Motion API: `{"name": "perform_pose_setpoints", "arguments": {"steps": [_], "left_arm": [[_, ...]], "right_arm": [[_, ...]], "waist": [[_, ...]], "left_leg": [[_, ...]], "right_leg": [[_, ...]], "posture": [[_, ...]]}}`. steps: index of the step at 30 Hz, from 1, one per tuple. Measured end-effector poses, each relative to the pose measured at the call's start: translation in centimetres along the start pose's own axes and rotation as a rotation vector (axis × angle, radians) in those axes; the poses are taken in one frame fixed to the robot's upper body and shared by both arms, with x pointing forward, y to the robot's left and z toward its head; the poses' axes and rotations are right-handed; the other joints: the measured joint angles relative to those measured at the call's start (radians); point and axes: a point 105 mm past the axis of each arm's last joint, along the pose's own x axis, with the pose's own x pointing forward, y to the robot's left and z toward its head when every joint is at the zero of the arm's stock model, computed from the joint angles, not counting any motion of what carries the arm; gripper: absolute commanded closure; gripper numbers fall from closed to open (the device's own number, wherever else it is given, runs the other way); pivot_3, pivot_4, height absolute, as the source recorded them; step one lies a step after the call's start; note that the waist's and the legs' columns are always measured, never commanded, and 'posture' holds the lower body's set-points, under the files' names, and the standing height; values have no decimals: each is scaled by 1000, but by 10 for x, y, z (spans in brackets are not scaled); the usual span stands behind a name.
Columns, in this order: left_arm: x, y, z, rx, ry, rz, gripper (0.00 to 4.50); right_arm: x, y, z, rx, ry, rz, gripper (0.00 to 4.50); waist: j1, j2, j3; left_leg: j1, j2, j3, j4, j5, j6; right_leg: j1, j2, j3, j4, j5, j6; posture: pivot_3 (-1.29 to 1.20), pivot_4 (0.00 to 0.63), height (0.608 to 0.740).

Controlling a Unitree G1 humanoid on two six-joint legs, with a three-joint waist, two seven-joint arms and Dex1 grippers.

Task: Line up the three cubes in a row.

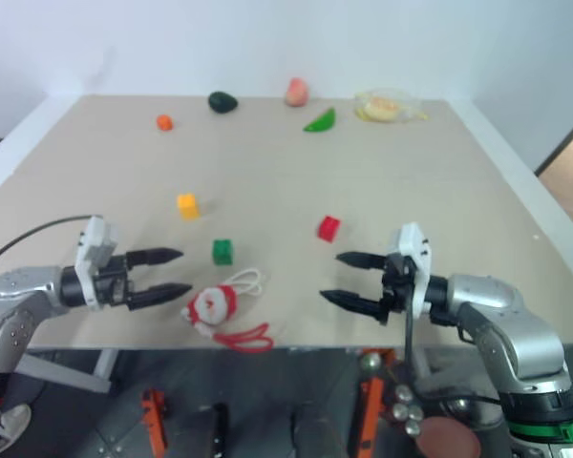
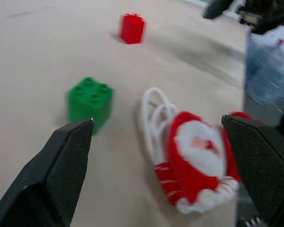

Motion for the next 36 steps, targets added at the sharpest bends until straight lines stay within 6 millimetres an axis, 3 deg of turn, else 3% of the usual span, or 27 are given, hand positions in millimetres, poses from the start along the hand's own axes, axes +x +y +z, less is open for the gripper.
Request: {"name": "perform_pose_setpoints", "arguments": {"steps": [10,16,21,29,33,36], "left_arm": [[25,-10,-17,98,144,-123,37],[34,-6,-46,112,248,-125,37],[47,-1,-46,123,209,-106,1498],[55,1,-43,77,161,-58,4279],[53,-4,-40,41,127,-58,4279],[50,-10,-18,14,18,-72,4279]], "right_arm": [[7,10,16,-82,9,79,321],[11,16,18,-93,12,104,321],[12,18,19,-94,7,102,321],[12,18,17,-83,6,96,321],[17,21,15,-77,8,118,321],[18,21,14,-74,11,129,321]], "waist": [[1,0,0],[2,0,0],[4,1,-1],[4,1,-1],[5,1,-1],[5,1,0]], "left_leg": [[0,0,0,1,0,0],[0,0,0,1,0,0],[2,0,0,3,0,1],[2,0,0,4,0,1],[1,0,0,3,-1,1],[0,0,0,3,-1,2]], "right_leg": [[0,0,0,0,1,0],[0,0,0,0,0,0],[3,0,0,0,1,0],[3,0,0,0,2,0],[2,0,0,0,1,1],[2,0,0,0,1,1]], "posture": [[0,150,740],[0,150,740],[0,150,740],[0,150,740],[0,150,740],[0,150,740]]}}
